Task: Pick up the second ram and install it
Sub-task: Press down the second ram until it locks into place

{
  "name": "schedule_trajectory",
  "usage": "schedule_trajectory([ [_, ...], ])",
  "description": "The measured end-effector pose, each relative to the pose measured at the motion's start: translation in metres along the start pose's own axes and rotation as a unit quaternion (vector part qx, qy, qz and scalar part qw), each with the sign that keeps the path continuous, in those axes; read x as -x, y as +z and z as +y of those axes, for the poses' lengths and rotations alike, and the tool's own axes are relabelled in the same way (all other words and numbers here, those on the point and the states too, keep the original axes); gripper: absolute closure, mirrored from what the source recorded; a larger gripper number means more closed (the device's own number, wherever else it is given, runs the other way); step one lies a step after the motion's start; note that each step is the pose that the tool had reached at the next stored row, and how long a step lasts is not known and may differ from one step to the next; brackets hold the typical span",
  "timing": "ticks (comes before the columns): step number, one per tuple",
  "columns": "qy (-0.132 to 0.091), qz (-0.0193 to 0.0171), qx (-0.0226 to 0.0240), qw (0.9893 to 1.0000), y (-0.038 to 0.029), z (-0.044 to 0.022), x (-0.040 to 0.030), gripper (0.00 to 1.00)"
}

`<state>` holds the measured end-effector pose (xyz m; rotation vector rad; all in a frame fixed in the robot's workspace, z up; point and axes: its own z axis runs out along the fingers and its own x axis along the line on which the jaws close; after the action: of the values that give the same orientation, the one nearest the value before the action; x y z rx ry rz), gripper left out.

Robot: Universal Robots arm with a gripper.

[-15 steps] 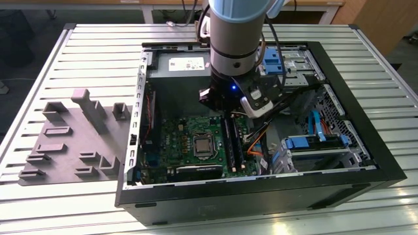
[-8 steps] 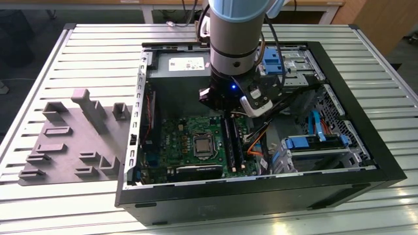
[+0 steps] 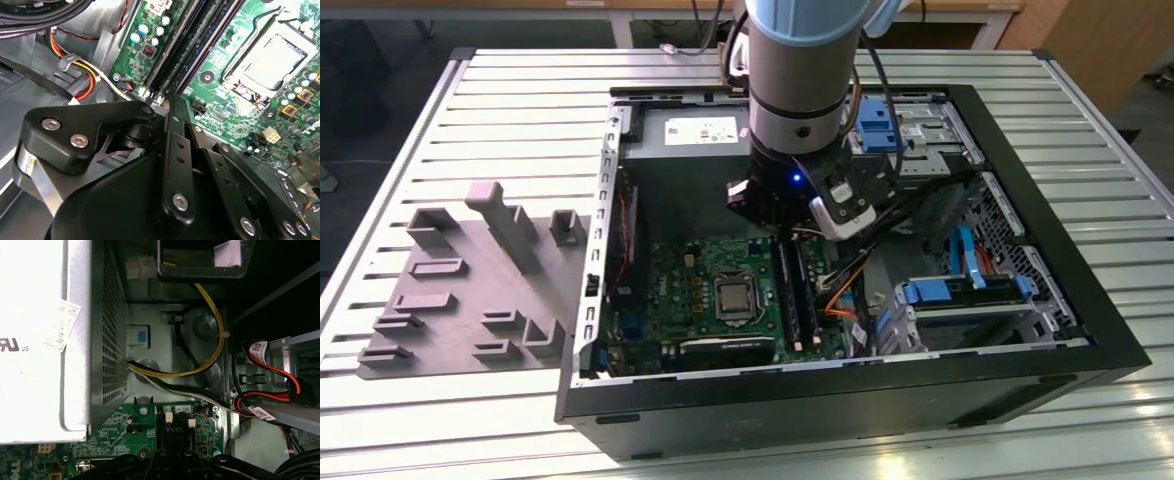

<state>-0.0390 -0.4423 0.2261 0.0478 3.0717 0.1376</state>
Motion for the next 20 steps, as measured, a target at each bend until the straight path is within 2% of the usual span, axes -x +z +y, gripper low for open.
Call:
schedule_trajectory([
  [20, 0.0, -0.0001, 0.0002, 1.0, 0.005, -0.0004, -0.0003, 0.89],
])
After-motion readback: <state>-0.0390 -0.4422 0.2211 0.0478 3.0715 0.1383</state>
